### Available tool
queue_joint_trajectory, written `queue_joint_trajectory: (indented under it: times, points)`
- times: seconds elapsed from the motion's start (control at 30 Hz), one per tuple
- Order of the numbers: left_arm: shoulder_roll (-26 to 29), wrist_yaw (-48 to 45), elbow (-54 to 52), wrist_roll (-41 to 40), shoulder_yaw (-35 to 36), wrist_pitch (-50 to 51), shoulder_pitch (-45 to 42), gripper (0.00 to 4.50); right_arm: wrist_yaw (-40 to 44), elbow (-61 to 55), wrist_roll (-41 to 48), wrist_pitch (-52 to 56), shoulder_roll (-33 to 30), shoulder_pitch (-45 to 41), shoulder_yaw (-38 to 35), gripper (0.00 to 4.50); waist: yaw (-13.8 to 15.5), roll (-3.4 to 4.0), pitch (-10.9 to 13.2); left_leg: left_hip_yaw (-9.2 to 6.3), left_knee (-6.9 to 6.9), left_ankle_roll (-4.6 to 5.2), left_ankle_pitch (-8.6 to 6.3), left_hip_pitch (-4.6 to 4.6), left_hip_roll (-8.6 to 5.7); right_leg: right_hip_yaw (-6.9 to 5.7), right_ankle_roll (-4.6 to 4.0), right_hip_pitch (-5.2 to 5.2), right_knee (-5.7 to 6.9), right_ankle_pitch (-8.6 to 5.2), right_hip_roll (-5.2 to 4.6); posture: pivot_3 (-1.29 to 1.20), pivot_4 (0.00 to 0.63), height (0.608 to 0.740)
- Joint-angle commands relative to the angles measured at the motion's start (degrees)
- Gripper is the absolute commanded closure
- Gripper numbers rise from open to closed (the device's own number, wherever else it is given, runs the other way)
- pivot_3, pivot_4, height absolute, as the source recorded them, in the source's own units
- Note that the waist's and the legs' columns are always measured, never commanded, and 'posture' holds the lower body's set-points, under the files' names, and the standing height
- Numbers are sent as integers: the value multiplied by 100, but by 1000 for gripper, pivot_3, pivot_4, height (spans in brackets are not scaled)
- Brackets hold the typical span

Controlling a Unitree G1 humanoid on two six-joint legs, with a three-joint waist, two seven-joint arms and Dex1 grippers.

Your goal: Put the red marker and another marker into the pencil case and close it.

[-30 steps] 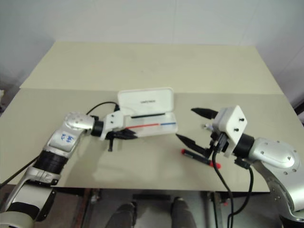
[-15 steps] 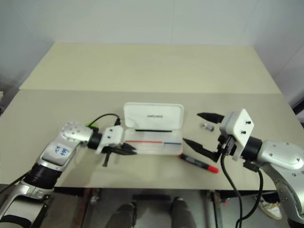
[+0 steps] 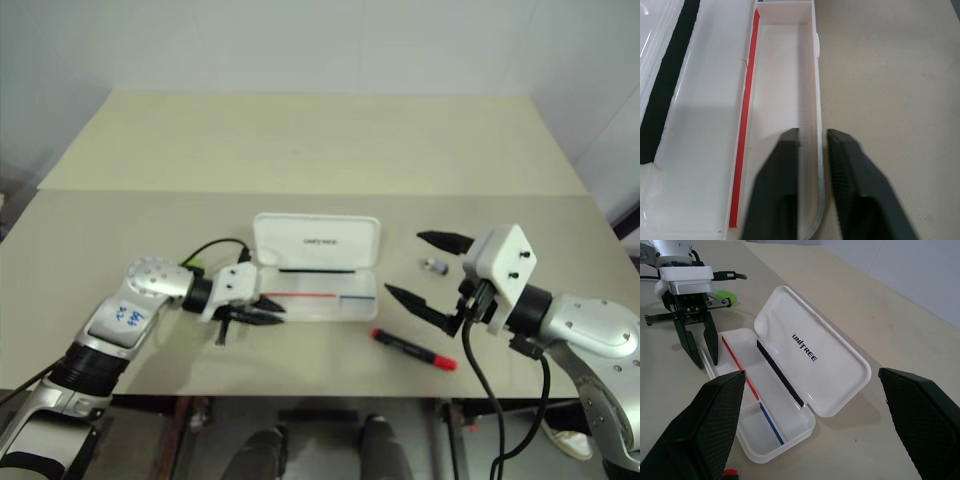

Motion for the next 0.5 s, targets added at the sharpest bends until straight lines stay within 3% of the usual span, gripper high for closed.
queue_joint_trajectory:
  times: [0.03,0.43,0.5]
  points:
    - [31,6,-158,-103,59,3,-20,3202,-59,-181,65,-52,33,-77,-11,0,2,0,0,0,0,0,0,0,0,0,0,0,0,0,0,0,150,740]
    - [538,-173,-954,-1051,937,595,101,3202,-50,-19,-48,-161,201,-91,160,0,-3,0,0,0,0,0,0,-1,0,0,0,0,0,0,-1,0,150,740]
    - [596,-225,-1229,-1543,1338,753,172,2829,-22,41,-87,-176,247,-34,172,0,-5,0,0,0,-1,0,0,-1,0,0,0,0,-1,0,-1,0,150,740]
